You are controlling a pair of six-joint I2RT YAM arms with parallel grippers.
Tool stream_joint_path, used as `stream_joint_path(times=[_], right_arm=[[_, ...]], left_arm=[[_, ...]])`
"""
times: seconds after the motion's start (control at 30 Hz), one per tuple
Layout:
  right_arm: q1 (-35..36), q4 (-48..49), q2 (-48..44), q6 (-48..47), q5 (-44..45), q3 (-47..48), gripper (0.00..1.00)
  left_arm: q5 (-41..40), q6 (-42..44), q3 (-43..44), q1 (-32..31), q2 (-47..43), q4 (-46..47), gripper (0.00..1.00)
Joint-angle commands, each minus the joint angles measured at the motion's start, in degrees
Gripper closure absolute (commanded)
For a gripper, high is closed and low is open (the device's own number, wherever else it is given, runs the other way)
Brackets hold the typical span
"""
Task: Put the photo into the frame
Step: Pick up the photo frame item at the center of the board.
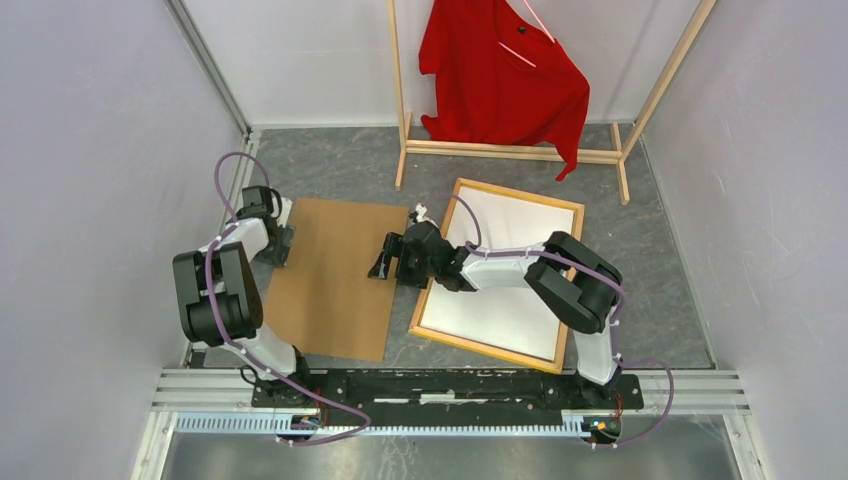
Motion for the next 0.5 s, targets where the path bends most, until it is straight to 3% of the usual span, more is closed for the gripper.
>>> stream_joint_path(times=[0.0, 0.13, 0.47], right_arm=[[1.1, 14.4, -1.2, 5.6, -6.6, -1.2, 0.14], [1.1, 22.6, -3.7, 8.1, -9.0, -3.0, 0.16], [1.4, 48.8, -6.2, 14.9, -12.5, -8.2, 0.22]], left_arm=[[11.7, -1.1, -3.7, -1.1, 4.8, -4.9, 0.27], [13.6, -0.5, -3.0, -1.0, 4.8, -6.5, 0.42], [15.8, 0.6, -3.4, -1.2, 6.2, -7.7, 0.47]])
